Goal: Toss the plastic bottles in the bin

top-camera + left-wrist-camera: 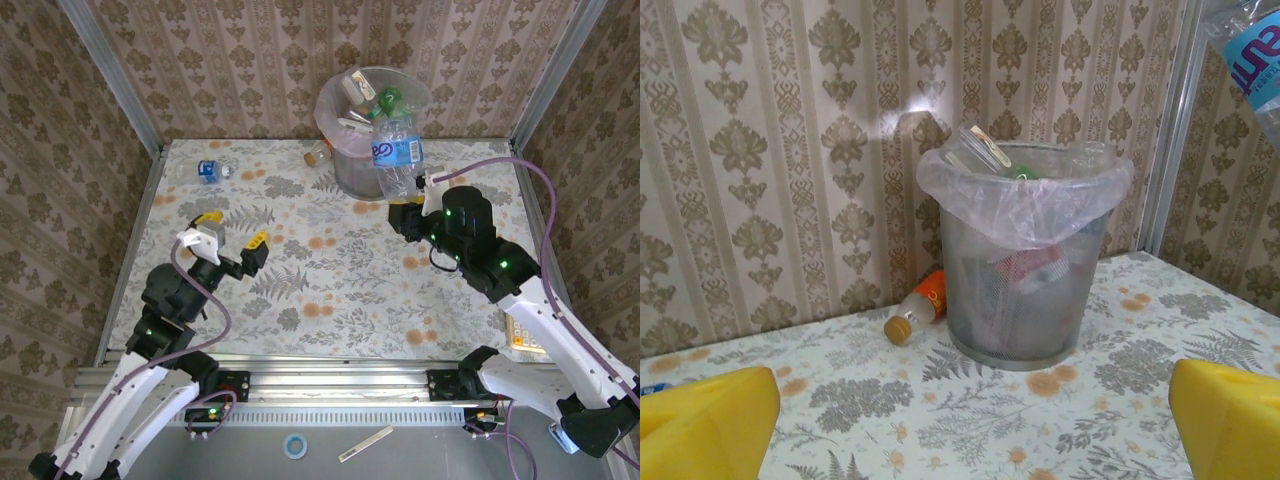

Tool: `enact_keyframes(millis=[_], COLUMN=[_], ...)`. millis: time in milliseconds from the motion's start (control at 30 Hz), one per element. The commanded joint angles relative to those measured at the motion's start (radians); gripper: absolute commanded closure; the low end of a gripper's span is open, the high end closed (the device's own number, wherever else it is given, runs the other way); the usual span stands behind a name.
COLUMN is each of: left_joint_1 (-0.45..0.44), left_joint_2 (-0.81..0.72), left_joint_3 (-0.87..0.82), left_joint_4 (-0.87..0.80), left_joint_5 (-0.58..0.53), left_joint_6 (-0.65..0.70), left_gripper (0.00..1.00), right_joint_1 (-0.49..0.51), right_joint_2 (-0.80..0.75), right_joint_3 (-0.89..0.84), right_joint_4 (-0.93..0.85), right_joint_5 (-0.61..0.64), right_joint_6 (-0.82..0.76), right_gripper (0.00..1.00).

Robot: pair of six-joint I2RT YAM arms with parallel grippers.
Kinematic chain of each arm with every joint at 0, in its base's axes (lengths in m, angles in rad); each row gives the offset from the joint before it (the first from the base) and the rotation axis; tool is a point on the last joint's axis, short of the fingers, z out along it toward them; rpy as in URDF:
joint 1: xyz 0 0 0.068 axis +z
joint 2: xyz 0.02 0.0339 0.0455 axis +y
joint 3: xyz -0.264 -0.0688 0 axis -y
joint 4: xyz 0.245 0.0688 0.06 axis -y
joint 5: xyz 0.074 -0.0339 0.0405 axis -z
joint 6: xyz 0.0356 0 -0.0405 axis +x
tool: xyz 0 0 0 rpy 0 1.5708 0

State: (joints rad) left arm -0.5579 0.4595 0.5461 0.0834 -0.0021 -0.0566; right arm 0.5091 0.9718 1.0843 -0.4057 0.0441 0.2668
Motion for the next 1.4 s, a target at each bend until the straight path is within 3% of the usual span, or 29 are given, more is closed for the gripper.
enact_keyframes(millis=[0, 633, 1000, 1167, 1267, 1300, 1333, 1367], left_joint_1=[-0.007, 0.000, 0.000, 0.000, 0.000, 0.000, 0.000, 0.000], left_joint_2=[0.014, 0.007, -0.003, 0.001, 0.017, 0.024, 0.029, 0.033], left_joint_3=[-0.008, 0.014, 0.025, 0.037, 0.053, 0.056, 0.060, 0.062], left_joint_4=[0.096, 0.025, -0.009, -0.026, -0.032, -0.034, -0.035, -0.038], left_joint_5=[-0.010, -0.005, -0.004, -0.012, 0.003, 0.007, 0.011, 0.016], left_joint_6=[0.065, 0.072, 0.061, 0.056, 0.040, 0.029, 0.018, 0.010], left_gripper=[0.00, 0.00, 0.00, 0.00, 0.00, 0.00, 0.00, 0.00], right_joint_1=[-0.019, -0.053, -0.094, -0.166, -0.247, -0.271, -0.288, -0.300], right_joint_2=[0.010, -0.036, 0.020, 0.198, 0.422, 0.518, 0.606, 0.683], right_joint_3=[0.014, -0.168, -0.116, 0.060, 0.331, 0.448, 0.570, 0.672], right_joint_4=[0.045, 0.138, 0.165, 0.194, 0.147, 0.111, 0.073, 0.033], right_joint_5=[-0.028, 0.003, -0.031, -0.125, -0.230, -0.258, -0.287, -0.326], right_joint_6=[-0.018, 0.038, 0.046, 0.016, 0.014, 0.016, 0.018, 0.016], right_gripper=[0.96, 0.98, 0.98, 0.93, 0.89, 0.81, 0.62, 0.53])
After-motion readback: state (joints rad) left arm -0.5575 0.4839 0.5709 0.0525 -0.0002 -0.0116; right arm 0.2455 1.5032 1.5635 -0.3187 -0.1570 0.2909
